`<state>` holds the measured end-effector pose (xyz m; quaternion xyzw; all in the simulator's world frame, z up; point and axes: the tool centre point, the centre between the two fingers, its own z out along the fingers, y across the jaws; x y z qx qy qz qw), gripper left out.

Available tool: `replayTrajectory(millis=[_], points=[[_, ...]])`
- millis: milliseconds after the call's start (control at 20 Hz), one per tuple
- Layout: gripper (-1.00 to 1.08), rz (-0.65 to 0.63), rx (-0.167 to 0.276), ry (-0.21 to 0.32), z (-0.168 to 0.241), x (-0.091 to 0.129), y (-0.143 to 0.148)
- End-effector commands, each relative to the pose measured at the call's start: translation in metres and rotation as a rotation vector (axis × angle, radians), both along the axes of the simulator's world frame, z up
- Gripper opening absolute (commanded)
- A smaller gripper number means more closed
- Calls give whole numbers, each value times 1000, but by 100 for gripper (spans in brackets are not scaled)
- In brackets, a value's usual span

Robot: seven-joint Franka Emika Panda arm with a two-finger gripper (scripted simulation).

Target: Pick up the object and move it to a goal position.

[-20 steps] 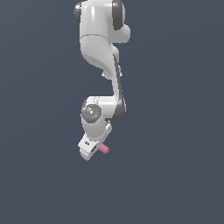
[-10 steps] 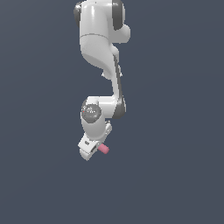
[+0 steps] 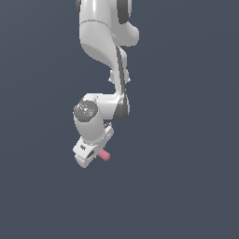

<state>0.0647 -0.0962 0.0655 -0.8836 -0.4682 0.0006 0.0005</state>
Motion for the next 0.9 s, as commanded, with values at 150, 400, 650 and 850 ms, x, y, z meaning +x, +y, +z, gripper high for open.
replayTrajectory(millis=[150, 400, 650, 850], points=[[-100, 0, 0, -1, 53, 1, -30], [-100, 0, 1, -2, 104, 3, -60], [-100, 0, 1, -2, 153, 5, -88], [-100, 0, 1, -2, 182, 7, -105]])
